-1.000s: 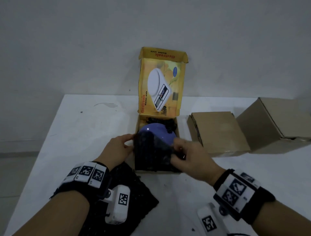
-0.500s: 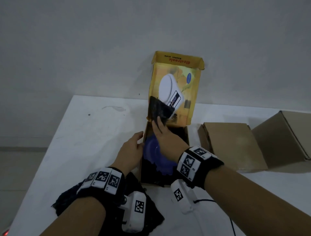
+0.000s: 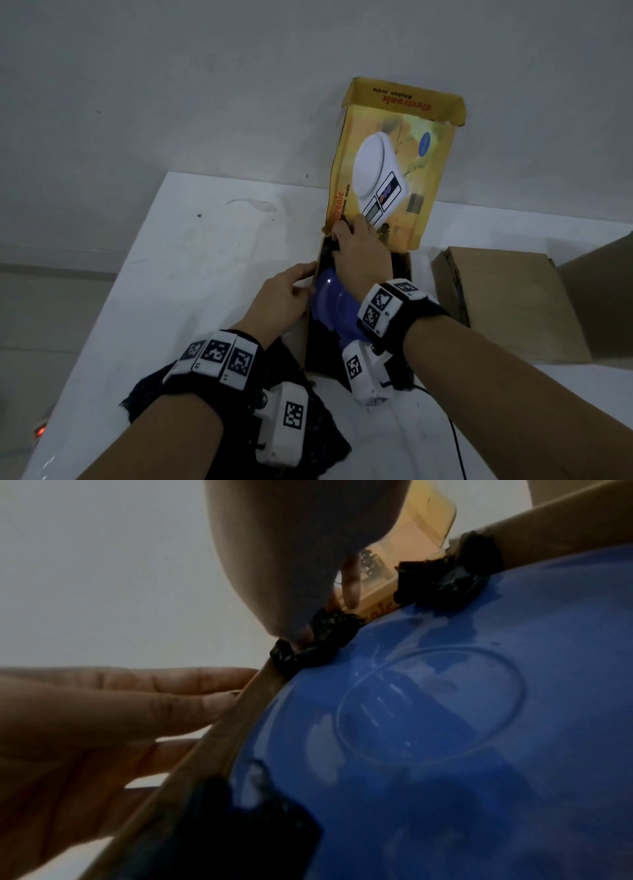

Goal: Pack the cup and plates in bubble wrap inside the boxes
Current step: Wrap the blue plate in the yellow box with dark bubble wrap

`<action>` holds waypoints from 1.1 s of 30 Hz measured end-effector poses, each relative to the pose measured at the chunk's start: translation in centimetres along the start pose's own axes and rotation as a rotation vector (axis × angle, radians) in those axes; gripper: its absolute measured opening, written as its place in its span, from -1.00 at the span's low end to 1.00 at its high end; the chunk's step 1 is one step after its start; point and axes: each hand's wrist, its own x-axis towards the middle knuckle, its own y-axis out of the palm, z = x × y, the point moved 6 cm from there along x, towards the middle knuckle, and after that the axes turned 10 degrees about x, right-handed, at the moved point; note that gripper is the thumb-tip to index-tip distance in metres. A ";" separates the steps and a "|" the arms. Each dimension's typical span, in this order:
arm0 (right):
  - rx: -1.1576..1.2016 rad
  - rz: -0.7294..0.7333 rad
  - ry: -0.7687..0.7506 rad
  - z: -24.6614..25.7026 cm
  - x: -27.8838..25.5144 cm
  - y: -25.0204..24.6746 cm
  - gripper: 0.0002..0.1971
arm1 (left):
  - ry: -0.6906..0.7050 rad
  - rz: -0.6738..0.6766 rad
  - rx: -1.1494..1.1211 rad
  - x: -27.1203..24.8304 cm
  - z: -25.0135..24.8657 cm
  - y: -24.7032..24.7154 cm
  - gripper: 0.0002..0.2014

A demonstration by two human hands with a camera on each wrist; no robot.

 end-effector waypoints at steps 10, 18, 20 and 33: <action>-0.131 0.422 -0.078 1.1 0.8 0.1 -0.80 | -0.022 0.033 0.017 1.0 0.4 -0.2 -0.61; -0.173 0.229 -0.157 1.6 0.5 0.1 -0.62 | -0.014 0.046 0.062 0.9 0.2 -0.1 -0.59; -0.072 0.297 -0.107 1.4 0.6 0.2 -0.58 | -0.017 0.037 0.067 0.8 0.3 -0.1 -0.60; -0.019 0.353 -0.092 0.1 1.3 0.1 -0.92 | -0.036 0.071 0.100 0.9 -0.1 -0.2 -0.61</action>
